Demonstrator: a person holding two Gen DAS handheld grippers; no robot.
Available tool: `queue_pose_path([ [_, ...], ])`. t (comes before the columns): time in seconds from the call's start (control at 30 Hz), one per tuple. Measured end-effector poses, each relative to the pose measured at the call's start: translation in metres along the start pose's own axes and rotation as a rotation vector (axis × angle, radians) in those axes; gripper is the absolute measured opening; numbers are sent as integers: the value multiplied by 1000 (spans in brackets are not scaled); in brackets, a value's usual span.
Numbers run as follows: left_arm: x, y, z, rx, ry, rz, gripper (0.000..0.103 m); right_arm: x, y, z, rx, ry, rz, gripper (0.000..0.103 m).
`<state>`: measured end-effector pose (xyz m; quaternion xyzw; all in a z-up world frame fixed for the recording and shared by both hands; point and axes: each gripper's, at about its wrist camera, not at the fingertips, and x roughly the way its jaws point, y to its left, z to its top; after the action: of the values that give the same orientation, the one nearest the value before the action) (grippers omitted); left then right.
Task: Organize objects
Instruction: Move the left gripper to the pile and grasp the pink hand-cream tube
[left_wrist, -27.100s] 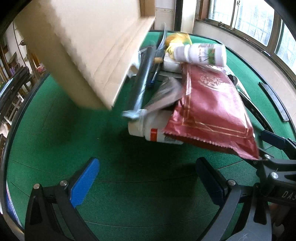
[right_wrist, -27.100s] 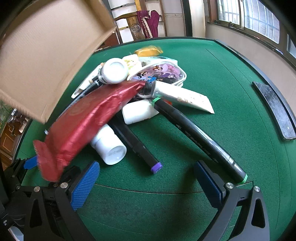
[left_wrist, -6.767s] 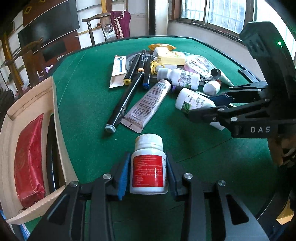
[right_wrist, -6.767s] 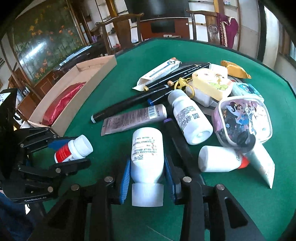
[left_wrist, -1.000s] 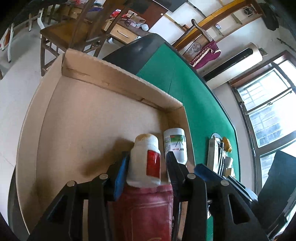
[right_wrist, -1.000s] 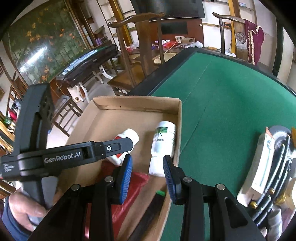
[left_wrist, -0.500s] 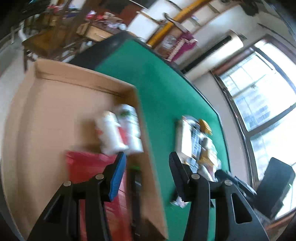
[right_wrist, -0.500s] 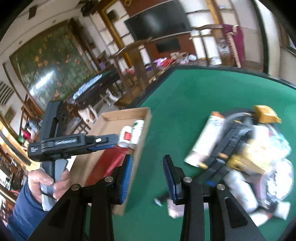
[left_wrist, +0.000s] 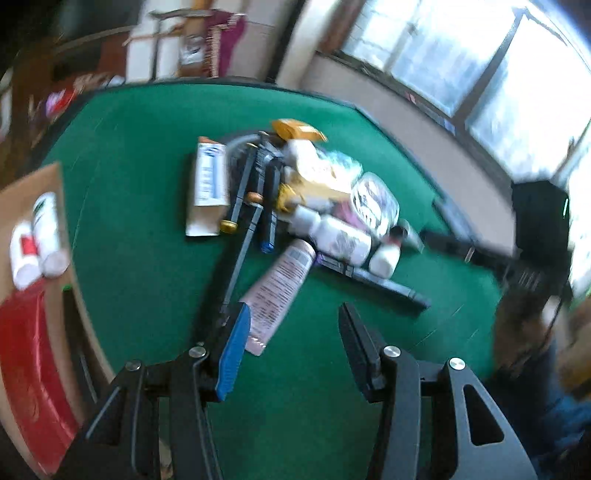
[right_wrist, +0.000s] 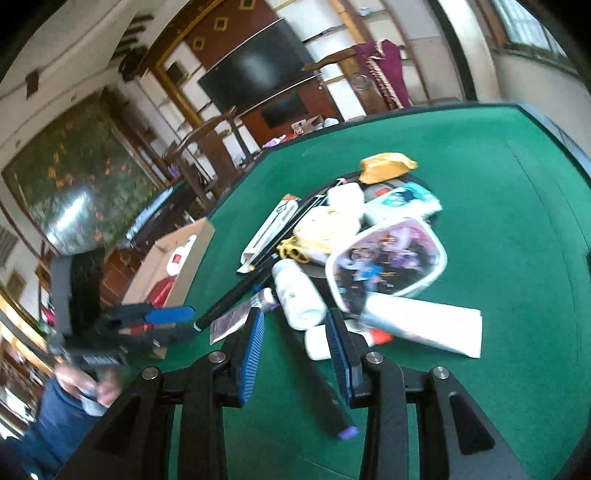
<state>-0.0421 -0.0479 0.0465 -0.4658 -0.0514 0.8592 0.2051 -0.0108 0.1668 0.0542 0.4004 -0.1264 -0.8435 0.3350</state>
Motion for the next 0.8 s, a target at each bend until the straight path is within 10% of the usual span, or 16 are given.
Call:
queue_pose_path([
  [0.37,38,-42,7,259,16,129,49,-1,-6,0,26,20,79,39],
  [0.8,88,-30,37,260,95,196,49,17,8,-12,-60,99,67,39],
])
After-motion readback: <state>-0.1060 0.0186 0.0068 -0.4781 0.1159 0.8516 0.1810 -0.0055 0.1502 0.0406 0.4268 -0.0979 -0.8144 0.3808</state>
